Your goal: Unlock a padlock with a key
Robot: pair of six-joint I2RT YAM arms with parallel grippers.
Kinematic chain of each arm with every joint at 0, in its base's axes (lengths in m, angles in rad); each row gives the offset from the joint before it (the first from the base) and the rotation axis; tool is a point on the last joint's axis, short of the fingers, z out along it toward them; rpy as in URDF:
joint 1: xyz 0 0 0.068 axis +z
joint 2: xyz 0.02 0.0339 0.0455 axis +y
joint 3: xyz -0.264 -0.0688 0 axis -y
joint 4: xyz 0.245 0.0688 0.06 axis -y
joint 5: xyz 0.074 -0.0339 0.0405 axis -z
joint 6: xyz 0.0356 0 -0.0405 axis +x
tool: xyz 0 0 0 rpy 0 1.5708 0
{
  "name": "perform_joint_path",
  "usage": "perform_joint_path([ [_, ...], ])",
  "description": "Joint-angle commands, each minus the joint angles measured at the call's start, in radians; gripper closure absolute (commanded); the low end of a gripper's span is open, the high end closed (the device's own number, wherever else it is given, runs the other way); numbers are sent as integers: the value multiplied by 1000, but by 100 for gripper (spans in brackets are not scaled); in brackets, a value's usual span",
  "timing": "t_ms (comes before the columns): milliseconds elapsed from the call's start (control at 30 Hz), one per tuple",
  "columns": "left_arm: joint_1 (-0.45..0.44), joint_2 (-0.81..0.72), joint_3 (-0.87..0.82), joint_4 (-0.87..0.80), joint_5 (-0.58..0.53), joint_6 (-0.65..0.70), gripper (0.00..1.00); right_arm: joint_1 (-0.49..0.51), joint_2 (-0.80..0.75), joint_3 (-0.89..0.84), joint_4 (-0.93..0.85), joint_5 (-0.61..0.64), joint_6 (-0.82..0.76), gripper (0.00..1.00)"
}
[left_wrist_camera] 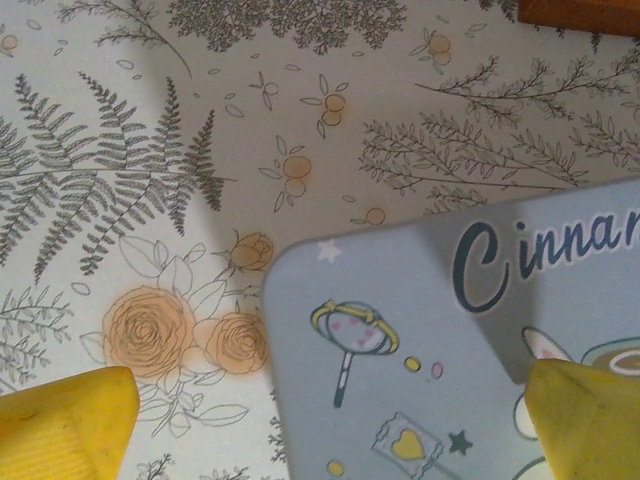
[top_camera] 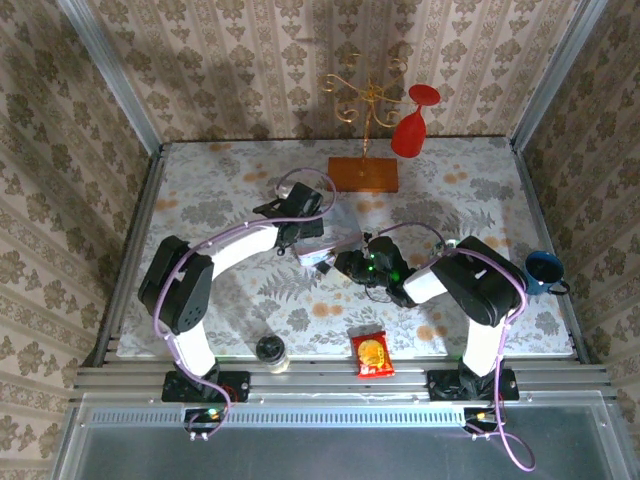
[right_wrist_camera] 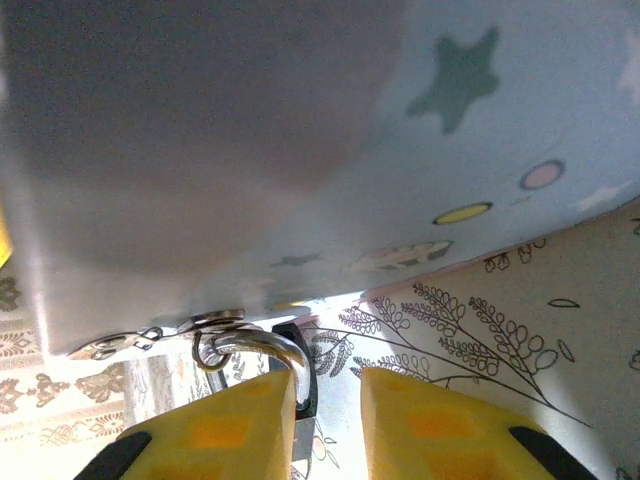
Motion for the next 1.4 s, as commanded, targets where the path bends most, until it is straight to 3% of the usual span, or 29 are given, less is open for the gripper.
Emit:
perform_joint_path([
  [0,8,20,35,-26,-17,18,0,12,20,-9,52,6,12,74],
  [667,8,49,42,-61,-10,0,0,18,104,22,127,5,78,77],
  [1033,-5,60,50,-67,-10,-4,0,20,108,13,143,17,101,95],
  [1367,-16,62,54,-91,-19,-11,0,18,89,6,161,52,148,100],
])
